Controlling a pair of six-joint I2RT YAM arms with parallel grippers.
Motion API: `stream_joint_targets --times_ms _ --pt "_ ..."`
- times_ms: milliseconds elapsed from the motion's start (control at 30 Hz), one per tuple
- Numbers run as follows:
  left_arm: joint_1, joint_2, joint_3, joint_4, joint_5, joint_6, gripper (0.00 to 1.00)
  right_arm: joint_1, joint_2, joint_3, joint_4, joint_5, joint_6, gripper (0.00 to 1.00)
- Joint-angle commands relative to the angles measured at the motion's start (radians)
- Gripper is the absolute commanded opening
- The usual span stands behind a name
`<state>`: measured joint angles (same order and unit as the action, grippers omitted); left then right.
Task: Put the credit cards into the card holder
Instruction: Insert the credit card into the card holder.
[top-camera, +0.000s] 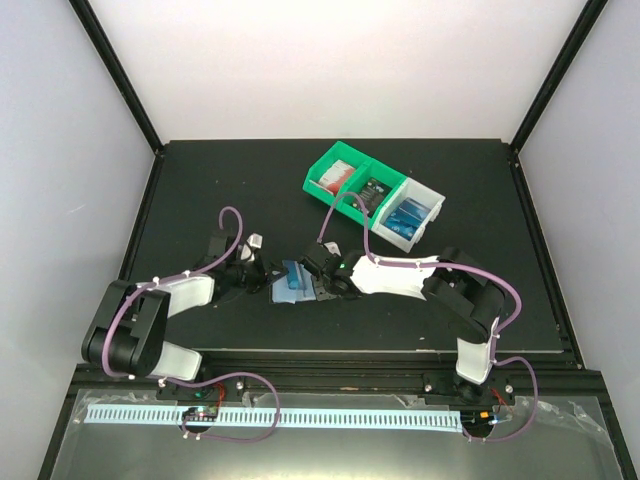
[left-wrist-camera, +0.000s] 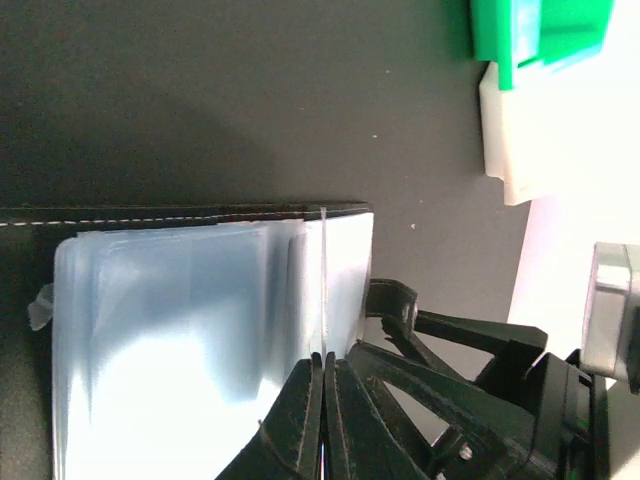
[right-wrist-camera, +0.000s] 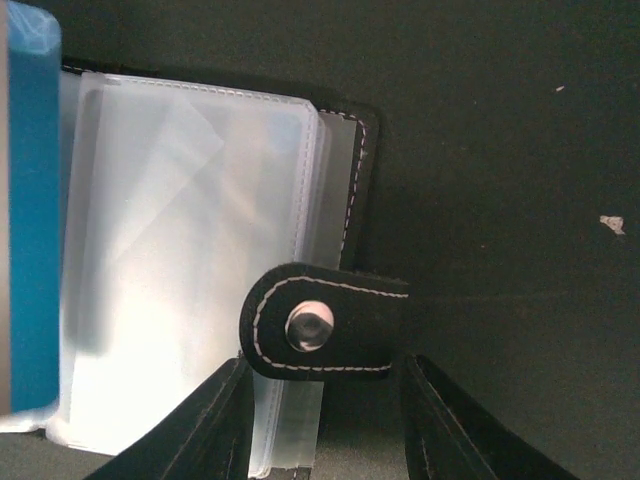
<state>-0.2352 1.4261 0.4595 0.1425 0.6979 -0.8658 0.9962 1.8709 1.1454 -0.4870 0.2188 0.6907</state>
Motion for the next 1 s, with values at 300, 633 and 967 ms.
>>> stream_joint_targets --times_ms 300,633,967 --pt "-0.005 -0.053 0.002 -0.051 -0.04 0.066 0.01 -0.004 0.034 -0.041 0.002 -0.014 0.021 0.41" --pt "-0.013 0.049 0.001 0.002 0.018 0.078 0.02 -0.004 0.043 -0.041 0.004 -0.023 0.026 0.41" --pt "-0.026 0.079 -0.019 0.012 0.001 0.047 0.02 -0.004 0.048 -0.047 0.007 -0.026 0.029 0.41"
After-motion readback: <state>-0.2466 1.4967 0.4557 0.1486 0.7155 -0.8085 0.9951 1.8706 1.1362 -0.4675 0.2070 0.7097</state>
